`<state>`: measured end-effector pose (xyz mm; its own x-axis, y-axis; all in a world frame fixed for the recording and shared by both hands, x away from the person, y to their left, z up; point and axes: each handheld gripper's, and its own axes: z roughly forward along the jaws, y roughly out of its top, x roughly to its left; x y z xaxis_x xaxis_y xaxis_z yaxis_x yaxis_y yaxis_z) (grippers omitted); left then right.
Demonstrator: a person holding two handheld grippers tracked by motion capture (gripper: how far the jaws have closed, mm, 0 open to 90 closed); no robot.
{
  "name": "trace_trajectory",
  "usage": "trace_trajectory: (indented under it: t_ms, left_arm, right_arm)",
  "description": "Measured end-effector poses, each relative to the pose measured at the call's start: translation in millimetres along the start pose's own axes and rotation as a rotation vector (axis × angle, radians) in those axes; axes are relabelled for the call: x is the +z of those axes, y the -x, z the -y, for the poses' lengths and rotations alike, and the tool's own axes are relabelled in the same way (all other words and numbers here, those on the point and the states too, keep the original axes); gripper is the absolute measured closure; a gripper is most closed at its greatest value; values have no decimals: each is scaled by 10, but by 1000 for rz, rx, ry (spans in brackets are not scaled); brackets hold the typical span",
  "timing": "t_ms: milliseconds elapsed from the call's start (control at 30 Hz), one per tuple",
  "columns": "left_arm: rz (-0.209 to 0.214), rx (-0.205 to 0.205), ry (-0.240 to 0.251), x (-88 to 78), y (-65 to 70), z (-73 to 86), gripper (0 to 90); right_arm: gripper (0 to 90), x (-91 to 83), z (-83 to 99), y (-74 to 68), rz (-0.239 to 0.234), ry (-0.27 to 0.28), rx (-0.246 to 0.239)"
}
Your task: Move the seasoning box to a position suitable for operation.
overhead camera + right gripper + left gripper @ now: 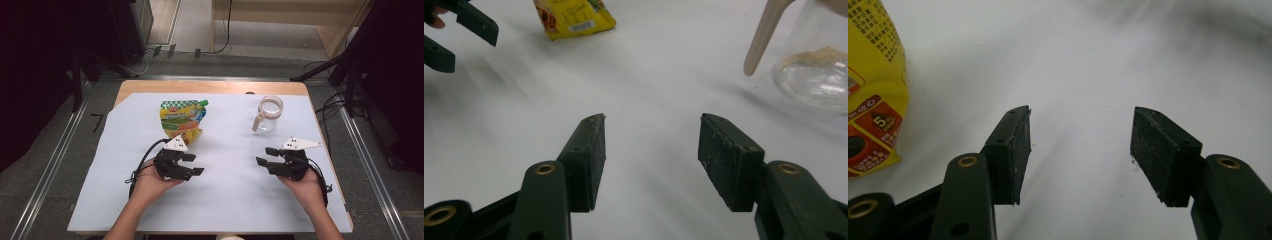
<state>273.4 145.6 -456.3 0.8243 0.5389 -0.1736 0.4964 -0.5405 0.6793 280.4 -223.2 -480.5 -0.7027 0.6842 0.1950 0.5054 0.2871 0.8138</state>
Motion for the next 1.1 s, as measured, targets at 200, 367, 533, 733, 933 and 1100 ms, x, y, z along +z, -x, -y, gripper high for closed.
trace_trajectory:
  t_ms: [200, 367, 533, 733, 933, 1100]
  left_arm:
    - [16, 5, -5, 17, -13, -4, 439]
    - [13, 3, -6, 4, -23, -3, 438]
    - [10, -2, -1, -9, -35, 0, 427]
    - [12, -17, -3, -31, -35, -2, 421]
    - [48, -40, 26, -71, -37, -13, 415]
    - [83, -42, 44, -112, -27, -10, 403]
  right_arm:
    - [303, 33, 6, 22, -7, 2, 49]
    - [254, 40, 3, 20, -3, 21, 45]
    - [246, 37, -4, 22, -25, 35, 55]
    - [305, 32, -3, 26, -21, 23, 34]
    - [313, 25, -9, 41, 8, 10, 28]
    - [326, -11, -6, 93, 17, 21, 47]
